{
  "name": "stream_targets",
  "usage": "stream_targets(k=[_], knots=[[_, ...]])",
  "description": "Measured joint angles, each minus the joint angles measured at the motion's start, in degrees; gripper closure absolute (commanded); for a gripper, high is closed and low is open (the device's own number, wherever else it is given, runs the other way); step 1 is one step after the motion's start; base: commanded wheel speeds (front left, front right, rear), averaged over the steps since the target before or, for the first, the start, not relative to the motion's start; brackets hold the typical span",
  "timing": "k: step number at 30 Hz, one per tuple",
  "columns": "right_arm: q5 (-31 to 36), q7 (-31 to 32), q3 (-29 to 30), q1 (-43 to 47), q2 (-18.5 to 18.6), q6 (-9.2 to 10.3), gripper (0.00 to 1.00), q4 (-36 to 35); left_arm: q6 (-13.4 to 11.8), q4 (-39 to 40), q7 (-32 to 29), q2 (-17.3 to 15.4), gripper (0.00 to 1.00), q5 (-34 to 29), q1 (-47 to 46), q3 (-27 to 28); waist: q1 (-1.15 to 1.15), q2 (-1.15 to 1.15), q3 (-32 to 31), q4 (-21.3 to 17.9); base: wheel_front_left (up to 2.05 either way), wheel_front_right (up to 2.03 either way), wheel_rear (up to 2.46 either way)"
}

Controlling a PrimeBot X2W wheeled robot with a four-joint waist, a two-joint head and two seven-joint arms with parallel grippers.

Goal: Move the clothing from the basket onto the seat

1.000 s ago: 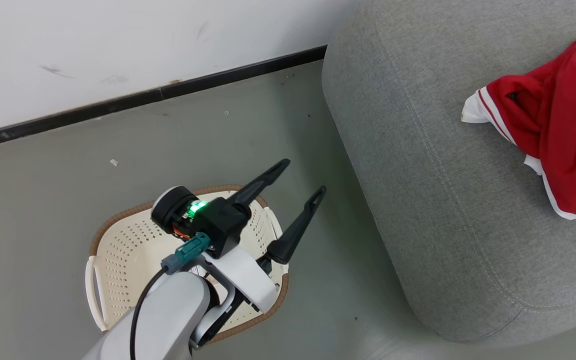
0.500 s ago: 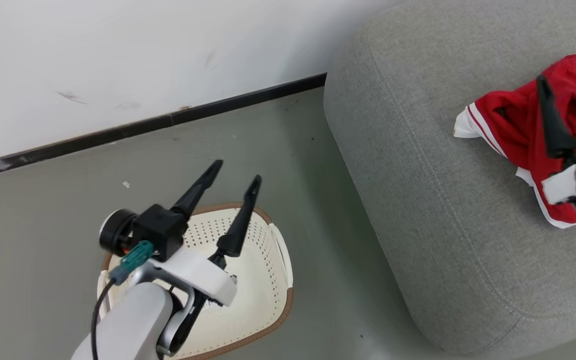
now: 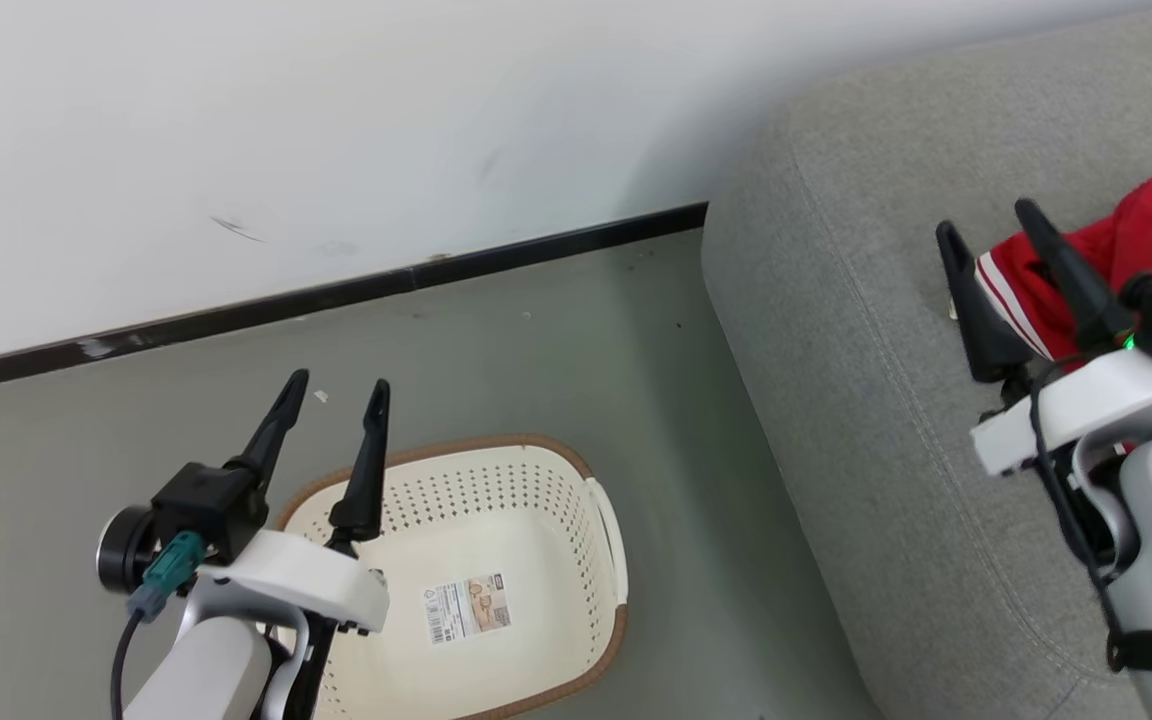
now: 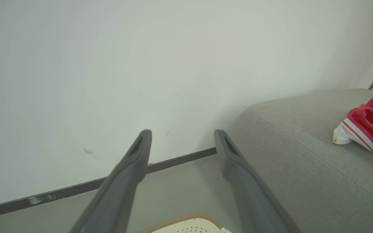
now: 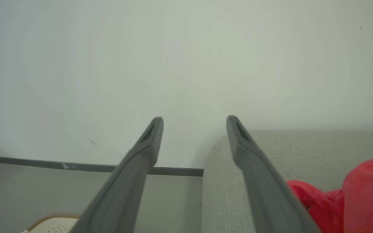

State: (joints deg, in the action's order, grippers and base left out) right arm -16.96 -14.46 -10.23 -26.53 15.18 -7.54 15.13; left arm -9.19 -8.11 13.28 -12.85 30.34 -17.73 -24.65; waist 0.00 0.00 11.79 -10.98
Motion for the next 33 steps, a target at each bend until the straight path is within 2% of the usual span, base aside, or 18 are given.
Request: stream_targets(k=[5, 20, 27, 33], knots=[[1.2, 0.0, 0.3, 2.3, -2.1, 0.02, 0.0, 0.0, -1.3, 0.0, 0.4, 0.1, 0.0, 1.7, 2.7, 2.2, 0.0, 0.0, -1.5, 1.6, 0.0, 0.0, 0.0], [6.5, 0.0, 2.4, 10.5, -6.9, 0.03, 0.0, -2.6, -5.9, -0.1, 0.8, -2.0, 0.0, 1.0, 9.0, 7.0, 0.0, 0.0, -6.0, 5.3, 0.0, 0.0, 0.0], [8.3, 0.0, 4.2, 15.5, -9.7, 0.03, 0.0, -4.2, -6.6, -0.1, 0.9, -1.7, 0.0, 0.9, 12.5, 7.3, 0.0, 0.0, -8.2, 6.7, 0.0, 0.0, 0.0], [9.6, 0.0, 5.8, 19.2, -10.4, 0.03, 0.0, -5.7, -6.9, 0.3, 0.9, -1.7, 0.0, 0.9, 14.2, 7.5, 0.0, 0.0, -10.0, 7.5, 0.0, 0.0, 0.0]])
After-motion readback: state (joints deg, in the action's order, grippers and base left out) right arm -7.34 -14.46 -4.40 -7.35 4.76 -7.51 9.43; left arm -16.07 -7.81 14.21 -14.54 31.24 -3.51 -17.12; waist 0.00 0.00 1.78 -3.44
